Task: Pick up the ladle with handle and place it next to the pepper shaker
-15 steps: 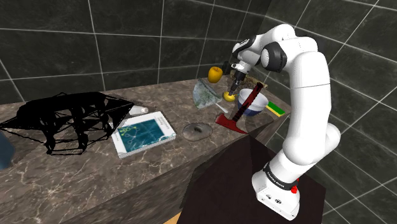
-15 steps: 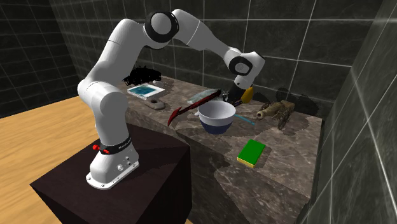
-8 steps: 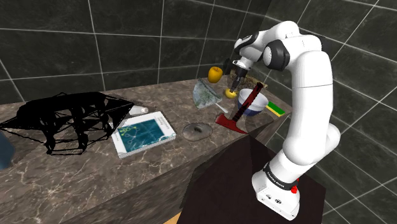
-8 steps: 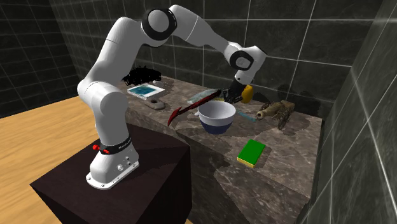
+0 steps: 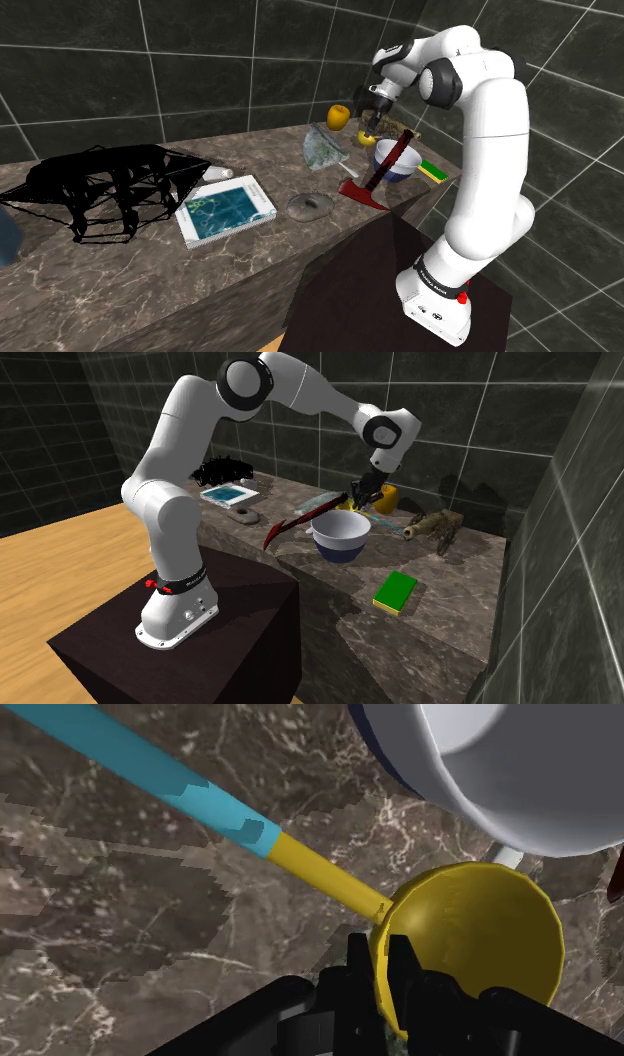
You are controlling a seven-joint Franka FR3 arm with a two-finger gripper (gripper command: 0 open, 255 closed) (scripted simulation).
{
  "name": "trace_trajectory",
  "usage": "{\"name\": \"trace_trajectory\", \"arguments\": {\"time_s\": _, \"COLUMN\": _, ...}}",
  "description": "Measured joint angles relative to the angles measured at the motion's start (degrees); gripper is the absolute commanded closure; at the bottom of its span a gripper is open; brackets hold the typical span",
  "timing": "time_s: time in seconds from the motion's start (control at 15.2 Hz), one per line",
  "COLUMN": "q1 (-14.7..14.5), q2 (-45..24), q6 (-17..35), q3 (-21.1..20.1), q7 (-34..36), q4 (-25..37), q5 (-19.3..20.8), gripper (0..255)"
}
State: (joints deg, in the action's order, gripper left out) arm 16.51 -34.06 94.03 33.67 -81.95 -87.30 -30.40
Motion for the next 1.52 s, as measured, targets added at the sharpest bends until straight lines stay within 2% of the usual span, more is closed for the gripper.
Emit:
{"name": "trace_trajectory", "arguments": {"time_s": 1.12, "q1": 0.83, "q2": 3.47, "q6": -10.24, "q3": 1.12, "q7": 3.37, "q4": 7.95, "q5": 2.03, "gripper": 255}}
{"name": "trace_trajectory", "arguments": {"time_s": 1.19, "q1": 0.35, "q2": 3.81, "q6": -10.16, "q3": 1.06, "q7": 3.88, "q4": 7.71, "q5": 2.06, "gripper": 255}}
{"name": "trace_trajectory", "arguments": {"time_s": 1.52, "q1": -5.88, "q2": 8.56, "q6": -6.18, "q3": 0.31, "q7": 8.67, "q4": 0.86, "q5": 2.78, "gripper": 255}}
